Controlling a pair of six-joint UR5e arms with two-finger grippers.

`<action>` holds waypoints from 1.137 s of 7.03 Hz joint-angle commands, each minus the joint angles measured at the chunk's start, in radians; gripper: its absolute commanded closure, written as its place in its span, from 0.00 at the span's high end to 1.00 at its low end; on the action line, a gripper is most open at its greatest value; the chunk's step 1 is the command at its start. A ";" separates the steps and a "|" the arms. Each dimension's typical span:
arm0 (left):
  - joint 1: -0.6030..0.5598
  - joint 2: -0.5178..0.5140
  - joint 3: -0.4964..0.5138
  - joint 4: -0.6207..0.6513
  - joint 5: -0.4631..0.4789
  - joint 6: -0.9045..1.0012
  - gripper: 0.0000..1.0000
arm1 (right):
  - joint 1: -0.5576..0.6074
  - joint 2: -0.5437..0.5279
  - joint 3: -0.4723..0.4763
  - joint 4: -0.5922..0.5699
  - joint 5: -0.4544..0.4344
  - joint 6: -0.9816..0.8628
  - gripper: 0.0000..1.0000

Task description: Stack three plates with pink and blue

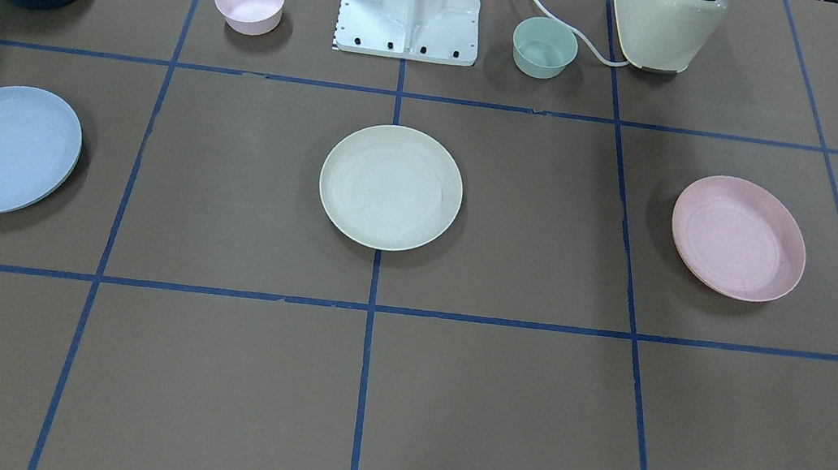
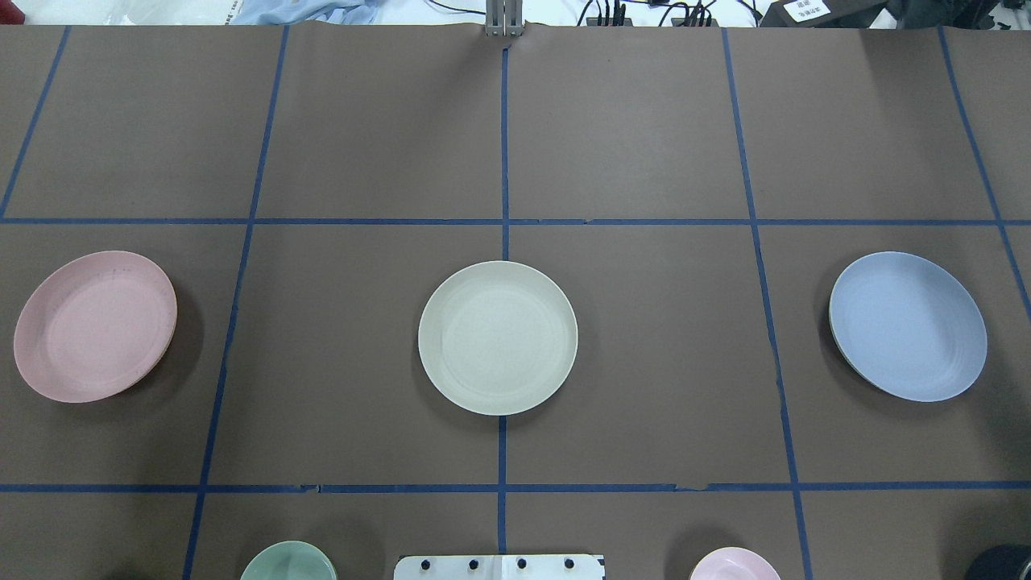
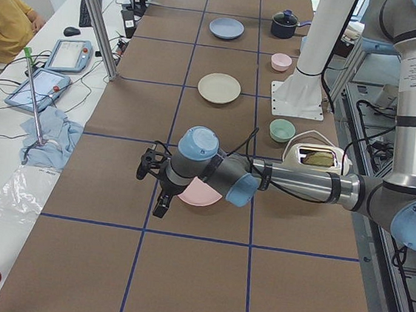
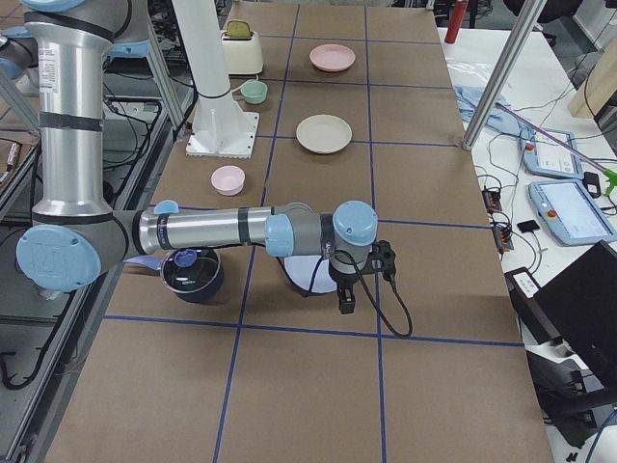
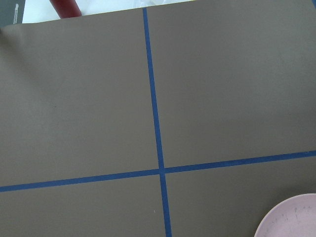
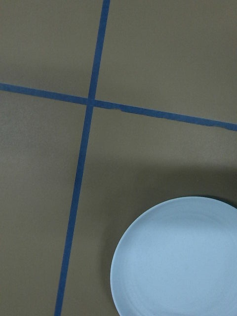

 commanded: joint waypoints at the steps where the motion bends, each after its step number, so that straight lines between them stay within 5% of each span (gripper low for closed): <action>1: 0.000 0.011 -0.016 0.008 -0.006 0.029 1.00 | 0.000 0.000 0.007 0.000 0.001 0.002 1.00; 8: 0.017 0.016 0.012 -0.011 -0.110 0.027 1.00 | 0.000 -0.001 0.010 -0.002 0.013 0.002 1.00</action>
